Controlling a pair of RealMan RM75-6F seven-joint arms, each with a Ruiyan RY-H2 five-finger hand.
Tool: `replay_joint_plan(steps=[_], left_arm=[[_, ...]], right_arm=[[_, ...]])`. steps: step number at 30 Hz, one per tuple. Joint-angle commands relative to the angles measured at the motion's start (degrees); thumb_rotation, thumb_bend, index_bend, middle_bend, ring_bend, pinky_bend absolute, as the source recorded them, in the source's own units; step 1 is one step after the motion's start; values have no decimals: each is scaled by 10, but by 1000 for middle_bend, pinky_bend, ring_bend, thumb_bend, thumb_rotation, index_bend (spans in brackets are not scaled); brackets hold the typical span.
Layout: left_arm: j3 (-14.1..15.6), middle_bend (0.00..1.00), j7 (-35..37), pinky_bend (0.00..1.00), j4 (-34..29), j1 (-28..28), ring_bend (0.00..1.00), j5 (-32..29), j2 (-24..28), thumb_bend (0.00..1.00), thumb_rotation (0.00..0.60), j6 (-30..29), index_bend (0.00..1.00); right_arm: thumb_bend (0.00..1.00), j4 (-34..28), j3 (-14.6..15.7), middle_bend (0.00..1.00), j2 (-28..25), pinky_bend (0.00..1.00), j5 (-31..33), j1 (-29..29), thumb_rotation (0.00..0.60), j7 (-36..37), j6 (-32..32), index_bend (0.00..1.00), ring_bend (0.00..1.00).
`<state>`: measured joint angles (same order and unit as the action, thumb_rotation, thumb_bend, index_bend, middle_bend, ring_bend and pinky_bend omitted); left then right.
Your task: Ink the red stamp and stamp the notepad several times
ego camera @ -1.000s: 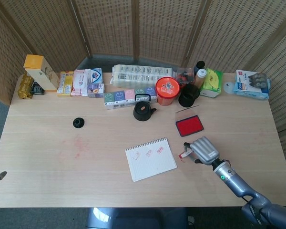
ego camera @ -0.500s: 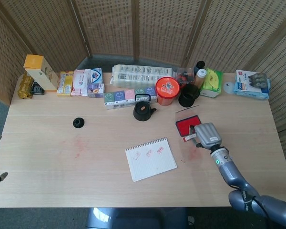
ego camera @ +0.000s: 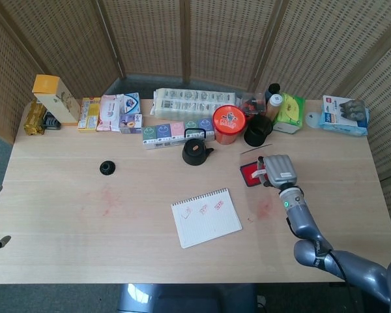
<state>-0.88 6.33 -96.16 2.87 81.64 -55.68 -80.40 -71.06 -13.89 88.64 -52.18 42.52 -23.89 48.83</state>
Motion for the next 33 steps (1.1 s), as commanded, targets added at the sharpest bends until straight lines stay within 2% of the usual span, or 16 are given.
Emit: replay_joint_plan(steps=[1, 22, 33], left_arm=[[0, 0, 2, 108, 1, 2, 0, -1, 0, 0, 600, 4, 0], [0, 0, 8, 108, 3, 4, 0, -6, 1, 0, 600, 11, 0], [1, 0, 11, 108, 4, 4, 0, -3, 1, 0, 600, 10, 0]], right_arm=[[554, 16, -3, 1000, 11, 1000, 11, 11, 600, -11, -2, 671, 1000], [558, 118, 13, 1000, 71, 1000, 49, 42, 600, -36, -35, 718, 1000], [562, 138, 15, 1000, 82, 1000, 47, 40, 600, -28, -40, 737, 1000]])
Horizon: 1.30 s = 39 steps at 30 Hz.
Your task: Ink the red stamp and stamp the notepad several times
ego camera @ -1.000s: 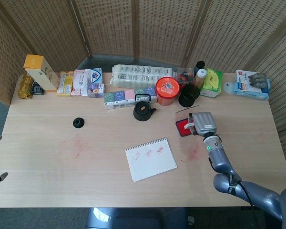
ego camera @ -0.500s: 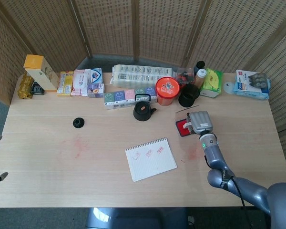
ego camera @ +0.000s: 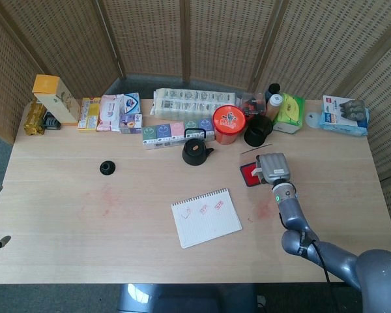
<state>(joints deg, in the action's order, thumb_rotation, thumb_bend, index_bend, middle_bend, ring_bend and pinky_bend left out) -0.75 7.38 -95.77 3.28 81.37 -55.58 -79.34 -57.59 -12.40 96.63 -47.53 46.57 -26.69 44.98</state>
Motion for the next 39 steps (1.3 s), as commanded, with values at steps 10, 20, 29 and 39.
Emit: replay_joint_plan(steps=[10, 20, 29, 39], left_arm=[[0, 0, 6, 108, 2, -2, 0, 0, 1, 0, 600, -3, 0], [1, 0, 11, 108, 3, -3, 0, 1, 3, 0, 600, -3, 0], [2, 0, 12, 108, 3, -4, 0, 4, 3, 0, 600, -4, 0], [3, 0, 9, 108, 2, -4, 0, 5, 2, 0, 600, -5, 0]], right_arm=[[562, 11, 2, 1000, 6, 1000, 3, -4, 600, -1, -3, 740, 1000], [562, -41, -8, 1000, -26, 1000, -5, -8, 600, -4, 23, 741, 1000], [563, -169, -23, 1000, -97, 1000, -32, -20, 600, -4, 77, 741, 1000], [569, -298, 5, 1000, -136, 1000, -75, -37, 600, -35, 125, 743, 1000]])
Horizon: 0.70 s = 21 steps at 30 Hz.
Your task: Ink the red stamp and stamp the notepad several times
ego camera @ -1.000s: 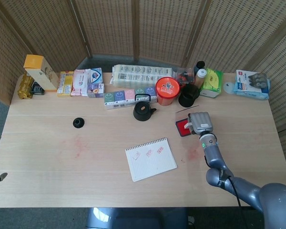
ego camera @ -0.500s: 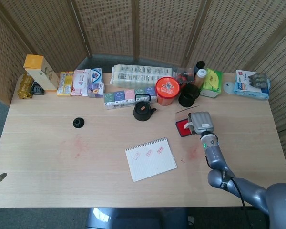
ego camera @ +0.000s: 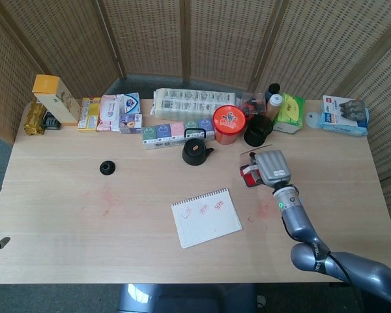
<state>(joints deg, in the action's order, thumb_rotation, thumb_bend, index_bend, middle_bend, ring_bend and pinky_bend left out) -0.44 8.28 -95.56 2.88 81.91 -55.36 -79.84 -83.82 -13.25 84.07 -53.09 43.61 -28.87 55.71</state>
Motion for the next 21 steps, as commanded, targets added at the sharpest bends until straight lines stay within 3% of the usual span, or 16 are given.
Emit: replay_joint_plan(steps=[1, 10, 21], left_arm=[[0, 0, 0, 108, 0, 0, 0, 0, 0, 0, 600, 0, 0], [-1, 0, 5, 108, -1, 0, 0, 1, 2, 0, 600, 0, 0], [-2, 0, 17, 108, 3, 0, 0, 1, 5, 0, 600, 0, 0]], right_arm=[[570, -52, 21, 1000, -11, 1000, -29, -9, 600, -19, 24, 743, 1000], [579, -121, 63, 1000, 19, 1000, -88, -8, 600, -67, 48, 744, 1000], [581, -143, 74, 1000, 101, 1000, -89, 14, 600, -139, 56, 745, 1000]])
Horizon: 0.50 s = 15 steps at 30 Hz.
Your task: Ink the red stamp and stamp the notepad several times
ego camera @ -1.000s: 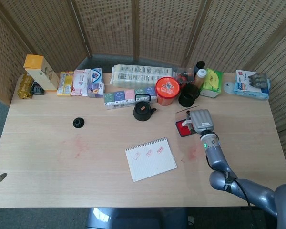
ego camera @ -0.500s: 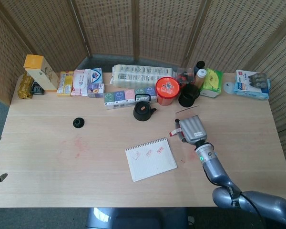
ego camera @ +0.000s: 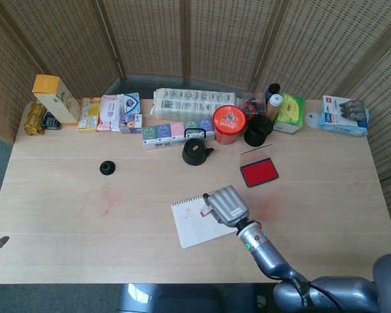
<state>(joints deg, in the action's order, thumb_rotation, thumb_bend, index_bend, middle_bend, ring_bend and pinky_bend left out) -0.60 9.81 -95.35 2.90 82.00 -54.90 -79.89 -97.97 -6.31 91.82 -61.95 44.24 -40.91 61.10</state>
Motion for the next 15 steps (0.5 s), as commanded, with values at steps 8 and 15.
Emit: replay_joint_plan(steps=[8, 15], left_arm=[[-1, 0, 13, 108, 4, -1, 0, -3, 4, 0, 600, 1, 0], [-1, 0, 9, 108, 4, 1, 0, -3, 3, 0, 600, 5, 0]], right_arm=[[581, 21, 16, 1000, 73, 1000, 5, 16, 600, -47, 0, 748, 1000], [581, 35, 12, 1000, 90, 1000, 12, 21, 600, -52, -3, 748, 1000]])
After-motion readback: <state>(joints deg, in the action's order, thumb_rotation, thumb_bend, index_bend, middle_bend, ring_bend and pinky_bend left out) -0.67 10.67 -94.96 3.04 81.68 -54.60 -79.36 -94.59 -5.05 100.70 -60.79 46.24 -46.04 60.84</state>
